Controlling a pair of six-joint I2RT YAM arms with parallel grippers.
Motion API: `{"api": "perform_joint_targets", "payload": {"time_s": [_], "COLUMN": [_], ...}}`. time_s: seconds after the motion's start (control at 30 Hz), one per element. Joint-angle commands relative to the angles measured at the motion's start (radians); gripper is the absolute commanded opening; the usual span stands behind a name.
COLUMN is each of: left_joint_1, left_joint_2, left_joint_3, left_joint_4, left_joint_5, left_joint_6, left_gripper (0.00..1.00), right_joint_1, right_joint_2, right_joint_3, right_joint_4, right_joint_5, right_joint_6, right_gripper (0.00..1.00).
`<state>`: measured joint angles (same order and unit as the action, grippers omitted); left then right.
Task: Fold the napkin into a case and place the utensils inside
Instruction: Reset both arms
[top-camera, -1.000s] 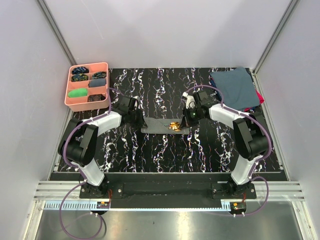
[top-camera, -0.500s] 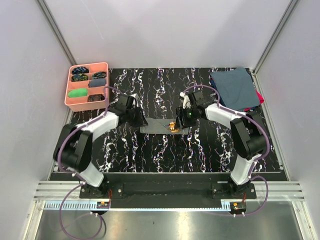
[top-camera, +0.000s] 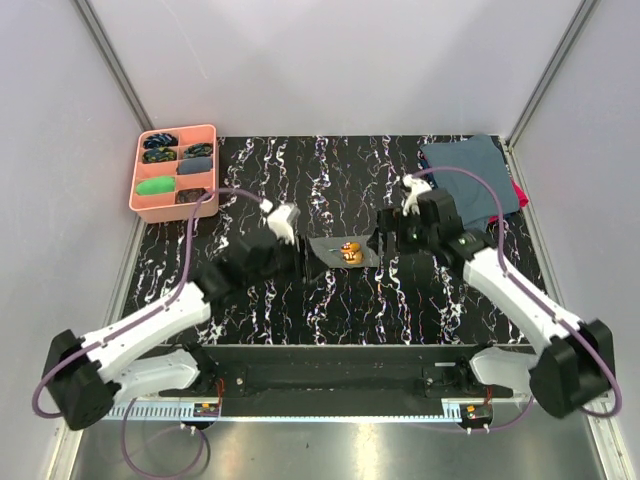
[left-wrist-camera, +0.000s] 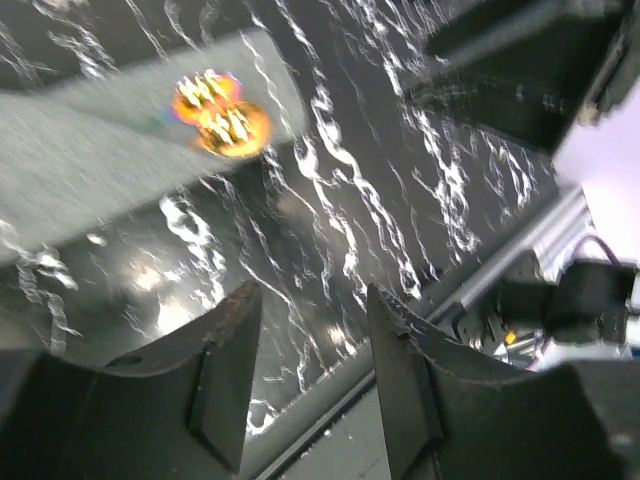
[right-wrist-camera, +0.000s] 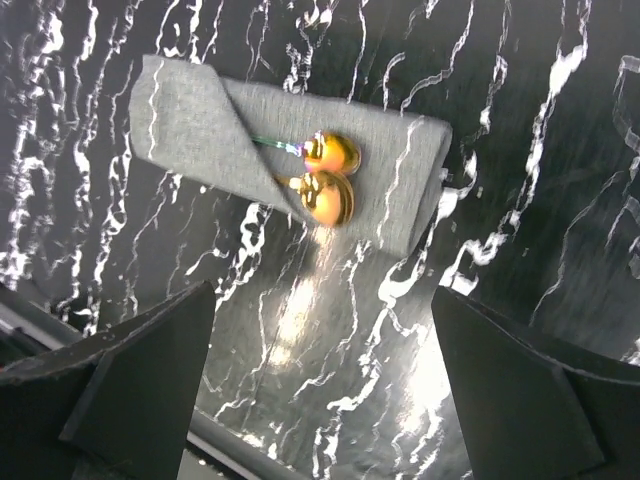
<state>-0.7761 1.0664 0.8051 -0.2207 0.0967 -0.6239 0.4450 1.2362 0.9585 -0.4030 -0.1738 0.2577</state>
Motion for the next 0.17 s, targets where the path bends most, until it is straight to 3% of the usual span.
{"api": "perform_joint_targets", "payload": {"time_s": [0.0,0.13], "left_joint_1": [-0.095,-0.158], "left_joint_2": [-0.089,-0.179], "left_joint_3": [-0.154,-0.211], "left_joint_4": [0.151,0.219], "left_joint_5": [-0.135,-0.157], "left_joint_6": [-0.085,-0.077], "left_gripper": [0.51,0.59], "right_joint_1": [0.004,0.006], "right_joint_2": [-0.095,-0.177], "right_joint_3": [-0.171,-0.247], "right_joint_4": [0.160,0.242], "right_joint_5": [0.011,0.000], "right_joint_6": [0.147,0.215], "right_gripper": [1.00,1.00]}}
